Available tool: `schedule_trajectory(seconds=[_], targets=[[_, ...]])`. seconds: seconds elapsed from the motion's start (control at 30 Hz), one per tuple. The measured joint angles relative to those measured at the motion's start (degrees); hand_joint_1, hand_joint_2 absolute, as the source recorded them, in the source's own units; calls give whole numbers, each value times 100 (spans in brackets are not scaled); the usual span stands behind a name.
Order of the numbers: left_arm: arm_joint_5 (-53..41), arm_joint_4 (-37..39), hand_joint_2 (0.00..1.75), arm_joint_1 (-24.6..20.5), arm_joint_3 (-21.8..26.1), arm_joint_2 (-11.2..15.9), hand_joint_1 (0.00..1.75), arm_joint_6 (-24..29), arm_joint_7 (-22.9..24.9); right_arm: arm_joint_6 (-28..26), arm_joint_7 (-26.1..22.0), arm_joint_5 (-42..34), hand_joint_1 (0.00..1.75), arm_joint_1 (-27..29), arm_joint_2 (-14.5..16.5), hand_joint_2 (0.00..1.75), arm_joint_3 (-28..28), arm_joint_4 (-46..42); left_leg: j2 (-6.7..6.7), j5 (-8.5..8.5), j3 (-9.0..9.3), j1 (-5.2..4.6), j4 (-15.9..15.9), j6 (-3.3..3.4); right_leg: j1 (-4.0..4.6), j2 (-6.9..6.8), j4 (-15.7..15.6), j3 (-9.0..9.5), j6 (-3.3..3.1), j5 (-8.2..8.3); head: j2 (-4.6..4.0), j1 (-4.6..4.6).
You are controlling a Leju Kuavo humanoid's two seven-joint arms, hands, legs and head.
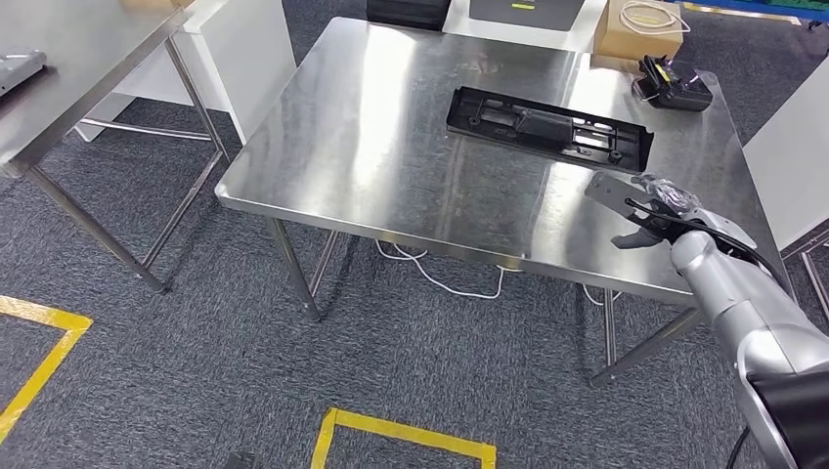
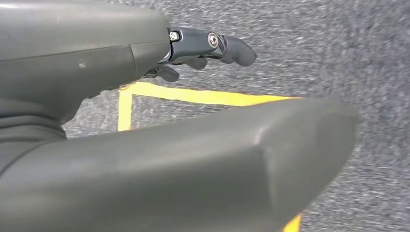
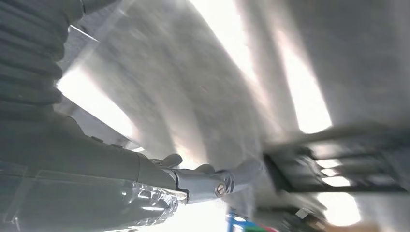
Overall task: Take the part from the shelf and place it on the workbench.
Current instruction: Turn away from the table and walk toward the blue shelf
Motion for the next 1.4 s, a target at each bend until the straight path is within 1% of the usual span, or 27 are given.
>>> schedule_trajectory(seconds=[0.03,0.07,0.1,0.17,0.2,0.27,0.33,0.4,0.43,0.47,0.5,0.57,0.63,0.67,0.73,0.77,0.83,0.9,0.93,0.97,1.0,1.07,1.13,1.2,1.27,1.33,1.4], targets=[[0,0,0,0,0,-3,0,-2,-1,-60,64,10,0,33,-9,175,-17,9,-1,69,-82,0,4,-16,-7,-1,-286,261,53,123,0,0],[0,-1,0,-1,1,-4,0,-3,-1,-124,138,20,0,57,-19,175,-37,15,-3,133,-154,-7,10,-42,-7,0,-721,584,64,152,0,2],[0,-1,0,-2,1,-7,0,-4,-1,-184,215,26,0,79,-27,175,-59,20,-3,197,-211,-16,13,-72,14,4,-1159,883,30,122,0,-4],[3,-2,0,-3,2,-10,0,-5,-3,-271,340,26,0,140,-54,175,-104,30,-9,312,-257,-35,4,-131,68,16,-1678,1167,-74,2,1,-24],[5,-2,0,-1,2,-10,0,-5,-4,-301,381,24,0,182,-67,175,-126,37,-15,363,-265,-35,-8,-157,88,21,-1723,1160,-122,12,1,-34],[8,-2,0,5,3,-7,0,-2,-4,-387,472,17,0,261,-81,87,-168,56,-26,285,-322,-12,47,-214,19,10,-1710,1081,-237,103,1,-38],[10,-1,0,10,5,-4,0,4,-4,-570,614,-15,0,349,-73,0,-224,66,-32,-227,-485,17,465,-278,-39,-7,-1713,985,-376,239,0,-49],[15,0,0,10,7,-5,0,8,-4,-894,816,-68,0,493,-73,0,-316,74,-32,-808,-692,40,1270,-332,-22,-12,-1704,849,-421,375,0,-57],[17,0,0,11,7,-5,0,9,-5,-1095,919,-93,0,599,-75,0,-370,81,-31,-917,-742,52,1616,-353,-19,-14,-1699,777,-406,433,0,-56],[17,0,0,11,8,-8,0,11,-5,-1321,1021,-119,0,736,-77,0,-430,90,-29,-895,-713,67,1816,-366,-16,-19,-1692,707,-387,486,0,-57],[17,0,0,11,8,-10,0,13,-5,-1538,1104,-145,0,889,-76,0,-486,100,-28,-775,-579,82,1799,-371,-16,-24,-1682,644,-361,529,0,-56],[16,-1,0,6,9,-16,0,16,-5,-1923,1237,-214,0,1214,-74,0,-606,120,-31,-550,-40,106,1220,-360,-20,-35,-1652,537,-306,600,0,-57],[13,-2,0,-6,9,-19,0,18,-4,-2209,1325,-287,0,1522,-70,0,-738,140,-55,-602,510,99,448,-328,-1,-48,-1621,460,-229,671,0,-55],[12,-2,0,-13,9,-22,0,17,-4,-2312,1363,-316,0,1667,-63,0,-802,152,-66,-658,652,81,215,-299,11,-54,-1619,439,-177,712,0,-55],[11,-1,0,-17,9,-28,0,18,-4,-2435,1418,-358,0,1922,-43,0,-902,181,-69,-627,660,44,92,-214,31,-59,-1641,410,-75,794,0,-54],[11,-1,0,-20,9,-34,0,18,-4,-2468,1440,-369,0,2050,-33,0,-943,198,-59,-560,624,34,63,-153,31,-54,-1617,369,-49,768,0,-57],[13,1,0,-31,10,-43,0,17,-4,-2503,1476,-386,0,2272,-20,0,-1017,233,-36,-398,495,29,7,-20,28,-38,-1269,181,-92,448,0,-34],[16,0,0,-39,11,-44,0,16,-5,-2517,1530,-415,0,2424,-2,0,-1086,260,-24,-260,314,9,10,40,11,-24,-515,-64,-154,-49,0,-8],[17,0,0,-39,11,-44,0,14,-8,-2537,1570,-439,0,2498,11,0,-1122,273,-22,-196,228,-2,11,41,8,-19,-170,-127,-134,-191,0,-6],[17,0,0,-37,11,-44,0,10,-11,-2573,1614,-471,0,2592,29,0,-1164,285,-21,-132,143,-10,13,40,5,-15,43,-113,-87,-234,0,-8],[17,0,0,-36,11,-45,0,7,-15,-2626,1658,-508,0,2702,51,0,-1210,296,-22,-69,61,-13,15,33,4,-12,54,7,-24,-172,0,-6],[18,0,0,-33,11,-47,0,-6,-20,-2758,1712,-592,0,2933,106,0,-1317,314,-29,44,-70,-14,18,2,-1,-12,-542,528,71,55,0,-5],[22,0,0,-33,12,-52,0,-21,-28,-2872,1720,-658,0,3148,162,0,-1435,326,-26,155,-160,-23,17,-59,50,-11,-1415,1114,18,48,0,-13],[29,0,0,-32,13,-58,0,-37,-41,-2919,1720,-700,0,3347,208,0,-1556,345,-18,267,-196,-30,-8,-127,118,-6,-1800,1323,-82,-32,0,-13],[34,0,0,-21,14,-57,0,-49,-51,-2916,1704,-752,0,3545,260,87,-1684,375,-25,295,-237,-33,-11,-188,76,-8,-1804,1229,-155,54,0,-13],[30,0,0,-7,16,-53,0,-63,-55,-2882,1606,-840,0,3765,340,175,-1855,397,-31,-77,-352,-19,294,-254,-1,-28,-1810,1139,-279,165,0,-47],[23,0,0,-2,17,-51,0,-87,-58,-2791,1328,-934,0,4003,431,175,-2039,410,-31,-706,-544,5,1062,-313,-15,-63,-1795,1040,-384,266,0,-79]])
